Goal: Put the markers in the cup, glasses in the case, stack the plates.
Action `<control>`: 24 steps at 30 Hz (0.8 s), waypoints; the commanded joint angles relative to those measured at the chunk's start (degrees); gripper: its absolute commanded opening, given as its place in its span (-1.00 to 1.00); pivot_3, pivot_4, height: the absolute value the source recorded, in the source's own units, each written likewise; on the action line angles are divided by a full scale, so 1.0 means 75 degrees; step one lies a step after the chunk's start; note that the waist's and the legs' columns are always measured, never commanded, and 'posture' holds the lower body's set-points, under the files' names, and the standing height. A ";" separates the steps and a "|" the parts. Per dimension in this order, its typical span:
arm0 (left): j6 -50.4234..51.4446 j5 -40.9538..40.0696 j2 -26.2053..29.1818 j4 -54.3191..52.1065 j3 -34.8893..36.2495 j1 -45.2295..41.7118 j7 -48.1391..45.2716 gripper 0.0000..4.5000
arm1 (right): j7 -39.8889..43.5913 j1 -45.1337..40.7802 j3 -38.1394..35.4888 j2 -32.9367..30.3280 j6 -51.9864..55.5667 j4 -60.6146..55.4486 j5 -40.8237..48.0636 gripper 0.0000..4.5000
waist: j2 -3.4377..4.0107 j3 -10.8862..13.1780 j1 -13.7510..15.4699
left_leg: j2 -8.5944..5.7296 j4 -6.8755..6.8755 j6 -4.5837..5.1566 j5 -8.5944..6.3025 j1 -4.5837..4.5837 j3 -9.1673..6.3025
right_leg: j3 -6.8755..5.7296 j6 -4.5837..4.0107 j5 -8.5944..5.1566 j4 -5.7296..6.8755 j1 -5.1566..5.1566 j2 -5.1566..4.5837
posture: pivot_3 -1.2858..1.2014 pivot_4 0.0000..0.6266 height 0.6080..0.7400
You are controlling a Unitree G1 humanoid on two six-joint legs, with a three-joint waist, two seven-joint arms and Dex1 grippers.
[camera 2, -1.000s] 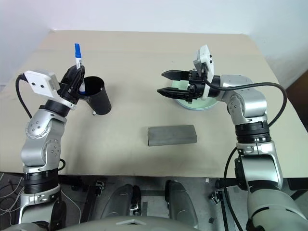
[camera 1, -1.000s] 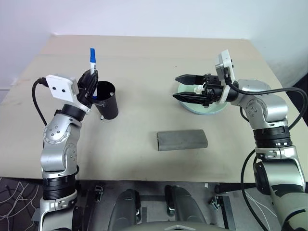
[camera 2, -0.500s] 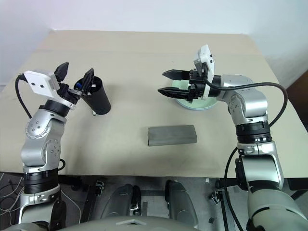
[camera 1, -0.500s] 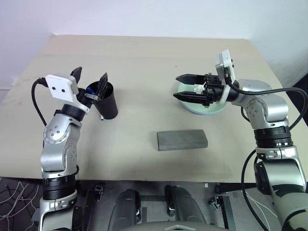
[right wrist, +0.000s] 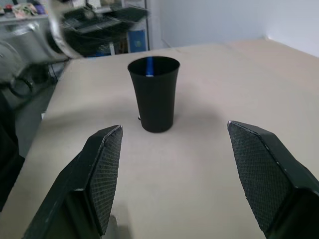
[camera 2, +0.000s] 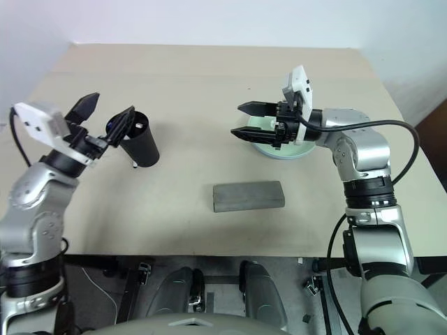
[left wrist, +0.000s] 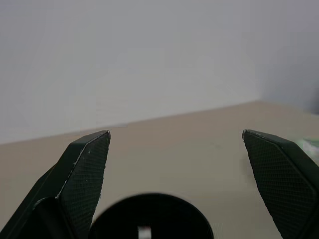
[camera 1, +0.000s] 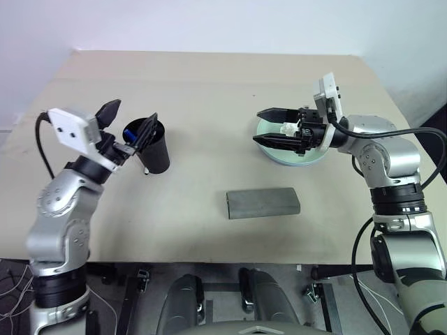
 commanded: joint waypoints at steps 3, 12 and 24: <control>0.0302 -0.0839 0.0763 -0.0383 0.0933 0.0969 -0.0942 0.98 | -0.0154 0.0249 -0.0348 -0.0190 -0.0051 -0.0319 0.0082 0.57 | -0.0001 0.0000 0.0005 | -0.0003 0.0001 -0.0001 0.0000 0.0001 0.0005 | 0.0001 -0.0004 -0.0002 -0.0002 0.0001 -0.0006 | 0.03 -0.52 0.41; -0.0018 -0.0736 0.1397 0.0203 0.1122 0.2314 -0.2618 0.98 | -0.0354 0.0758 -0.0408 -0.0229 0.0217 -0.0860 0.0223 0.57 | 0.0003 0.0001 0.0003 | 0.0002 -0.0006 -0.0022 -0.0013 -0.0012 0.0003 | 0.0001 -0.0015 -0.0004 -0.0012 -0.0019 -0.0024 | 0.03 -0.52 0.41; -0.0923 -0.0020 0.1371 0.0894 0.1006 0.2503 -0.3252 0.98 | -0.0708 0.1026 -0.0559 -0.0205 0.0015 -0.0851 0.0102 0.57 | 0.0003 0.0001 0.0010 | 0.0002 -0.0023 -0.0029 -0.0017 -0.0054 0.0011 | 0.0003 -0.0021 -0.0001 -0.0021 -0.0065 -0.0040 | 0.03 -0.52 0.41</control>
